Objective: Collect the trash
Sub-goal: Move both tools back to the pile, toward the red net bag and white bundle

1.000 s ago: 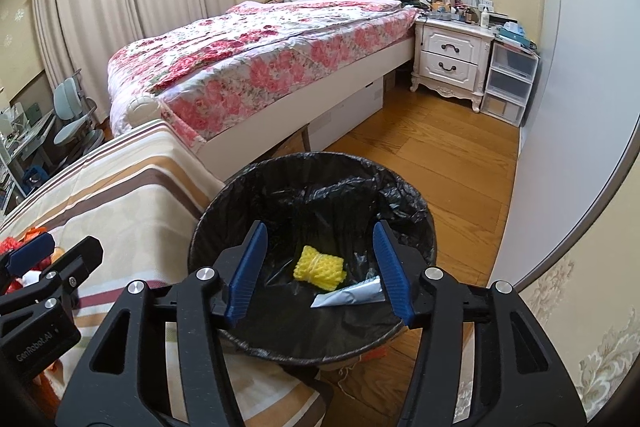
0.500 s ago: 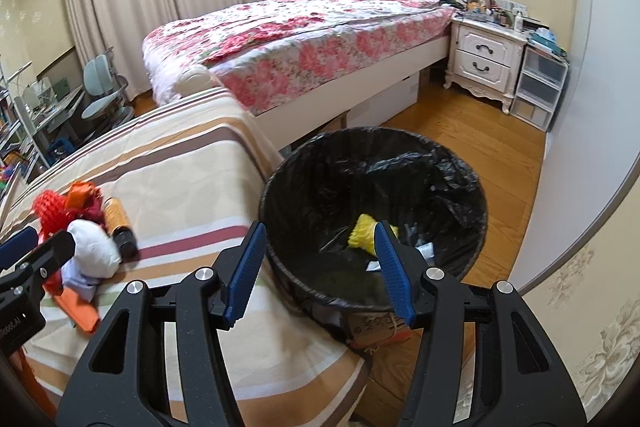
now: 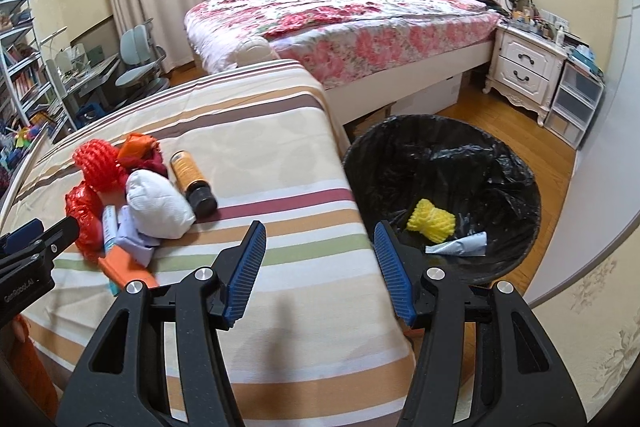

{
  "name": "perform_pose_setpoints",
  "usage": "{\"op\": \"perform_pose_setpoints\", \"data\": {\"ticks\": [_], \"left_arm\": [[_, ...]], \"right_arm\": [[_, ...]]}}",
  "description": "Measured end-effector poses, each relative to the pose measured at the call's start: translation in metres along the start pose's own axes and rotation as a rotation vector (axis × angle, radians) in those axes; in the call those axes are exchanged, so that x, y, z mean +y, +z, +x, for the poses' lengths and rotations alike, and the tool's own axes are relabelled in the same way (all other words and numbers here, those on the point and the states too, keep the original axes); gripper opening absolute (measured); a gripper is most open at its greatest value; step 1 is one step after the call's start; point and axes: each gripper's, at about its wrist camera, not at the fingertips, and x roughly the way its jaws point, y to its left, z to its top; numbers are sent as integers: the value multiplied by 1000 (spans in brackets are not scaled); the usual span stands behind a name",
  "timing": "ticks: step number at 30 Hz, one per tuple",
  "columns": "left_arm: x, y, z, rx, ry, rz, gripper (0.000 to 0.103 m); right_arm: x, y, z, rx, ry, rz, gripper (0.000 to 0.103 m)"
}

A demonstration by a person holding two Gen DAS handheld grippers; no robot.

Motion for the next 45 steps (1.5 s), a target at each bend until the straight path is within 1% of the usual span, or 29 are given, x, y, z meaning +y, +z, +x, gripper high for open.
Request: {"op": "perform_pose_setpoints", "data": {"ticks": [4, 11, 17, 23, 24, 25, 26, 27, 29, 33, 36, 40, 41, 42, 43, 44, 45], "left_arm": [[10, 0, 8, 23, 0, -32, 77], [15, 3, 17, 41, -36, -69, 78], [16, 4, 16, 41, -42, -69, 80], [14, 11, 18, 27, -32, -75, 80], [12, 13, 19, 18, -23, -70, 80], [10, 14, 22, 11, 1, -59, 81], [8, 15, 26, 18, 25, -50, 81], [9, 14, 29, 33, 28, -49, 81], [16, 11, 31, 57, 14, -63, 81], [31, 1, 26, 69, 26, -63, 81], [40, -5, 22, 79, 19, -75, 81], [37, -6, 23, 70, 9, -62, 81], [36, -5, 25, 72, 3, -60, 79], [37, -4, 25, 71, -13, -64, 76], [37, -3, 25, 68, -29, -64, 67], [37, -3, 26, 68, -42, -62, 59], [35, -3, 26, 69, -47, -57, 56]], "right_arm": [[12, -2, 4, 8, 13, -13, 55], [20, 0, 10, 23, 23, -26, 55], [19, 0, 12, 29, 21, -23, 55], [19, -1, 16, 38, 25, -21, 55], [19, -1, 17, 39, 25, -22, 55], [19, -1, 17, 41, 26, -23, 55], [20, -1, 17, 42, 28, -24, 55], [20, -1, 17, 43, 29, -25, 55], [21, -2, 16, 40, 32, -29, 55], [22, -2, 16, 39, 40, -29, 55], [24, -3, 15, 40, 44, -31, 55], [28, -4, 15, 45, 47, -41, 55], [29, -4, 14, 44, 48, -44, 55], [31, -3, 13, 41, 49, -47, 55], [33, -3, 12, 39, 50, -52, 55], [35, -2, 10, 37, 53, -56, 55], [37, -1, 9, 34, 56, -59, 55]]}}
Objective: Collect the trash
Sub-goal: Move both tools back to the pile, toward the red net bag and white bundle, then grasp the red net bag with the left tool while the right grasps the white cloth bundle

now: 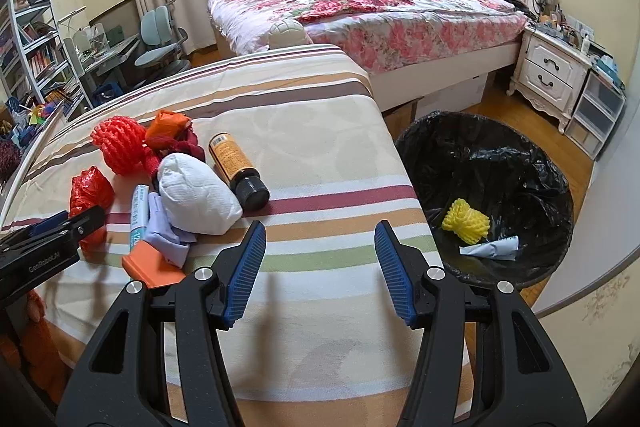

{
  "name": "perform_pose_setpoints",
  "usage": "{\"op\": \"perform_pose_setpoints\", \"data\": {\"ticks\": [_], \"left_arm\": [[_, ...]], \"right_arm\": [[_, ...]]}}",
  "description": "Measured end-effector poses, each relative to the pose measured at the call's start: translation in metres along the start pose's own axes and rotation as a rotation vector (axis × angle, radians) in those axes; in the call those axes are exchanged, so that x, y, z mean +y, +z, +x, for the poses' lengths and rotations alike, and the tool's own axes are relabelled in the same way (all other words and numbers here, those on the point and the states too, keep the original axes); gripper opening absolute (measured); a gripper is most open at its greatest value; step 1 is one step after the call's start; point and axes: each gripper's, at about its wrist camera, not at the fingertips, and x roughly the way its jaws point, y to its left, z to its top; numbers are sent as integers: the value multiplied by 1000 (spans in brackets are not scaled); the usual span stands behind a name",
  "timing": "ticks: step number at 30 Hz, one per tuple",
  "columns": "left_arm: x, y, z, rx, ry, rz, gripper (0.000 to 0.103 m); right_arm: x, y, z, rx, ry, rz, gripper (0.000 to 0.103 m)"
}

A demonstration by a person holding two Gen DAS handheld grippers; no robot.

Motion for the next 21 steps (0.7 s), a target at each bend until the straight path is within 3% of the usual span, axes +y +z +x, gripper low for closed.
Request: {"op": "perform_pose_setpoints", "data": {"ticks": [2, 7, 21], "left_arm": [[-2, -1, 1, 1, -8, 18, 44], [-1, -5, -4, -14, -8, 42, 34], [28, -4, -19, -50, 6, -1, 33]], "right_arm": [[4, 3, -1, -5, 7, -8, 55], [19, 9, -2, -11, 31, -35, 55], [61, 26, 13, -6, 82, -119, 55]]}}
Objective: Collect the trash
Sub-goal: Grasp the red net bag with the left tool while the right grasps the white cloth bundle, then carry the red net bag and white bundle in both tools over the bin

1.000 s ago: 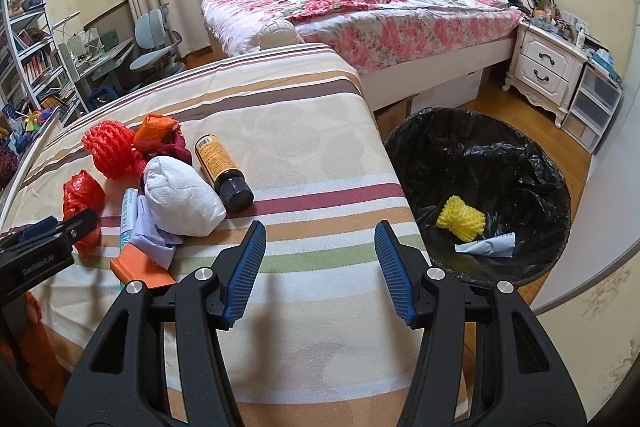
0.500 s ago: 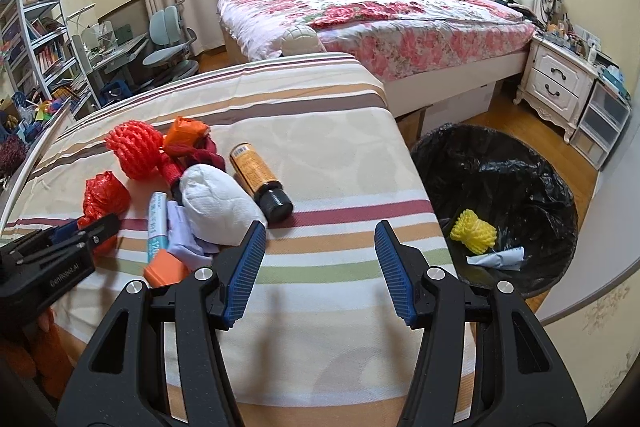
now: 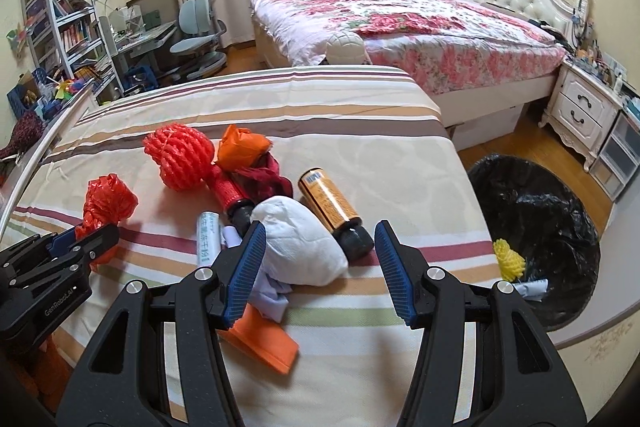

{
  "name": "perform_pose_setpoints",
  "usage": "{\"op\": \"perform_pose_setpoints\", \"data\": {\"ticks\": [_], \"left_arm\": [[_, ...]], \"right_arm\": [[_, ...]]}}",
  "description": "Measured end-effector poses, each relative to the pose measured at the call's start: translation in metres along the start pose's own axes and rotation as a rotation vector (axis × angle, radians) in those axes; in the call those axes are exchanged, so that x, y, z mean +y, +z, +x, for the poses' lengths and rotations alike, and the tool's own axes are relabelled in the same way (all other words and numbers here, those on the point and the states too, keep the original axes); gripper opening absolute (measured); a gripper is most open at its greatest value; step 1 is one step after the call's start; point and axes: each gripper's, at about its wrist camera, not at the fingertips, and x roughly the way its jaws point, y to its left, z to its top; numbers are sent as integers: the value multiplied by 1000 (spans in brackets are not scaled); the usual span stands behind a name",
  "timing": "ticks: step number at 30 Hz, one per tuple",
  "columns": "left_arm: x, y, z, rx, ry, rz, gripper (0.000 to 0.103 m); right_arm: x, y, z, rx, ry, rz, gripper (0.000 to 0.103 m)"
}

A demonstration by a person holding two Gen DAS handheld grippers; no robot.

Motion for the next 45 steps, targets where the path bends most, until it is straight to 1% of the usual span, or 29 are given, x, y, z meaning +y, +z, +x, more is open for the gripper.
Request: {"op": "perform_pose_setpoints", "data": {"ticks": [1, 3, 5, 8, 14, 18, 24, 30, 34, 39, 45], "left_arm": [[2, 0, 0, 0, 1, -3, 33], [5, -1, 1, 3, 0, -9, 33], [7, -1, 2, 5, -2, -14, 33], [8, -2, 3, 10, -7, -21, 33], [7, -4, 0, 5, -22, -25, 33], [8, -2, -7, -11, -37, -27, 33], [-8, 2, -19, -43, -69, -7, 33], [-38, 7, -29, -73, -117, 35, 33], [-65, 11, -34, -93, -156, 77, 33], [-103, 13, -31, -95, -209, 132, 33], [-147, 19, -23, -95, -256, 189, 33]], "right_arm": [[1, 0, 2, 5, 1, -3, 55], [4, 1, 6, 19, 11, -8, 51], [6, 0, 9, 34, 39, -9, 33], [9, -1, 8, 30, 32, -19, 31], [8, 0, -5, 4, 27, -11, 29], [1, 2, -15, -19, 24, 3, 29], [-18, -1, -27, -39, -4, 33, 29], [-46, -5, -38, -59, -57, 81, 29], [-70, -6, -45, -79, -106, 114, 29], [-105, -6, -54, -103, -172, 153, 29], [-144, -7, -56, -113, -229, 201, 29]]}}
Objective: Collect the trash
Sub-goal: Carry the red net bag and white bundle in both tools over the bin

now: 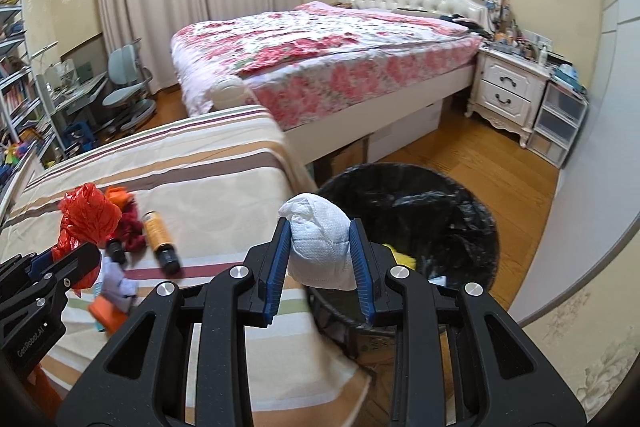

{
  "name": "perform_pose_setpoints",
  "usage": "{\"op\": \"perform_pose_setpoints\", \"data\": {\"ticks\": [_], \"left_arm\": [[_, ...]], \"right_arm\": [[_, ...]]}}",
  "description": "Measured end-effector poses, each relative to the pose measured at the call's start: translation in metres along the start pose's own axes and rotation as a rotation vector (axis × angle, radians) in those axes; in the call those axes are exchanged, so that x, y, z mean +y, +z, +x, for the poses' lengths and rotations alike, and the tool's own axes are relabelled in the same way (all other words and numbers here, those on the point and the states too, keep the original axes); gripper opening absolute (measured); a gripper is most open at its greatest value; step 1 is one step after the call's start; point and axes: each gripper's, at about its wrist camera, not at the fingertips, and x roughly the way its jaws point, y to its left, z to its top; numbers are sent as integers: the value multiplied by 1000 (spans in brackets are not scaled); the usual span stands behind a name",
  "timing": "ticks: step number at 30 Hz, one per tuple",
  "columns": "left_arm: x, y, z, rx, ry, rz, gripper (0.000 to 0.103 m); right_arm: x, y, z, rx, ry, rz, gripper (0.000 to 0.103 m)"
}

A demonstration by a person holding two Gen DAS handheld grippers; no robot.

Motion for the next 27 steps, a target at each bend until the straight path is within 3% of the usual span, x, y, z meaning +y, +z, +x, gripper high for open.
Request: {"op": "perform_pose_setpoints", "data": {"ticks": [11, 27], "left_arm": [[-59, 17, 45, 16, -42, 76, 33], [-99, 26, 96, 62, -30, 132, 33]], "right_arm": [[-51, 10, 24, -1, -61, 71, 29], [-85, 13, 53, 29, -94, 117, 30]]}}
